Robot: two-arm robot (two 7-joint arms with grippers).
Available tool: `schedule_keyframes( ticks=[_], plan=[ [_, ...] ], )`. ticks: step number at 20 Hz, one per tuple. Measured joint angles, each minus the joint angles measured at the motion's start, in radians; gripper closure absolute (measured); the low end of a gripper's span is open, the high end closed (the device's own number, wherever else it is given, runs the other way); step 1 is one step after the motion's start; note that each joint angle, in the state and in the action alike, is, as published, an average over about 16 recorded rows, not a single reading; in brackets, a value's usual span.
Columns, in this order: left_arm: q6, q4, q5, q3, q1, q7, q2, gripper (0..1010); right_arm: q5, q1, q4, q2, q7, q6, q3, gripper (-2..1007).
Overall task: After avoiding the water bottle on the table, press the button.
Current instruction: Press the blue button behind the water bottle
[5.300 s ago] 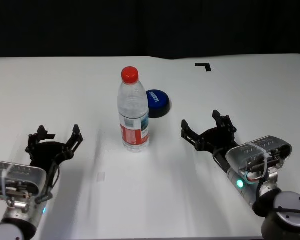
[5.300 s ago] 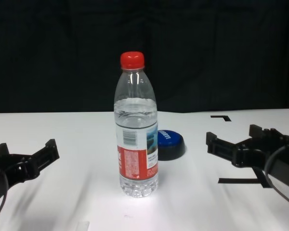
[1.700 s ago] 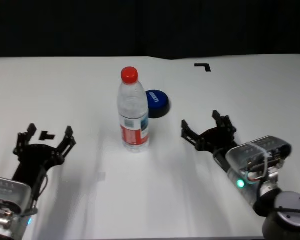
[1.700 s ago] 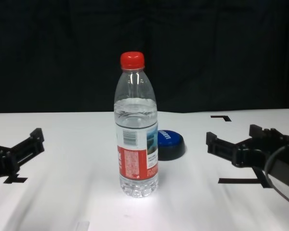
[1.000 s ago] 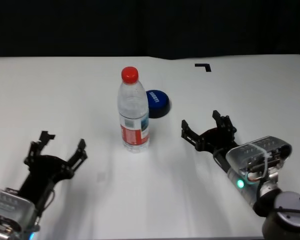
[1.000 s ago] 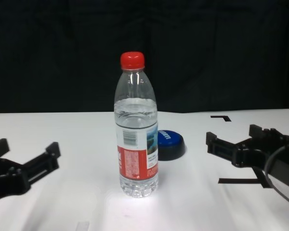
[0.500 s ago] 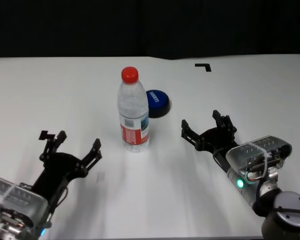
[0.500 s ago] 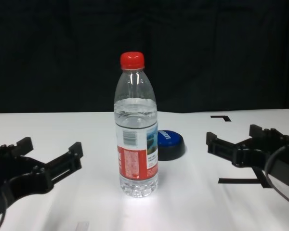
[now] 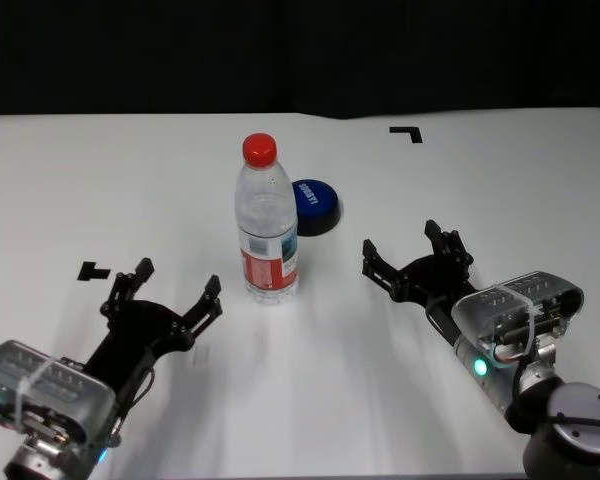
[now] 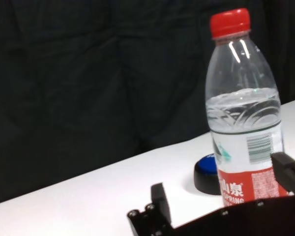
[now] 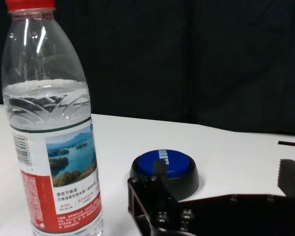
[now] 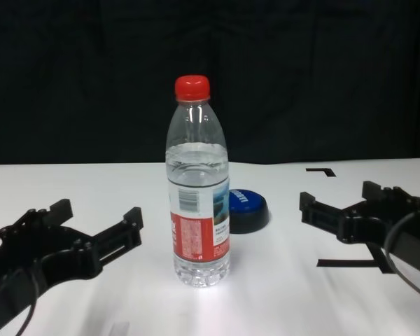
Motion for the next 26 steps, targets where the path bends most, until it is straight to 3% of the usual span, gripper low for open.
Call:
schedule_keyframes(
  ticks=[26],
  plan=[
    [0.014, 0.091, -0.012, 0.064, -0.108, -0.009, -0.008, 7, 0.0, 0.0, 0.0, 0.0, 0.0, 0.0, 0.0, 3]
  ],
)
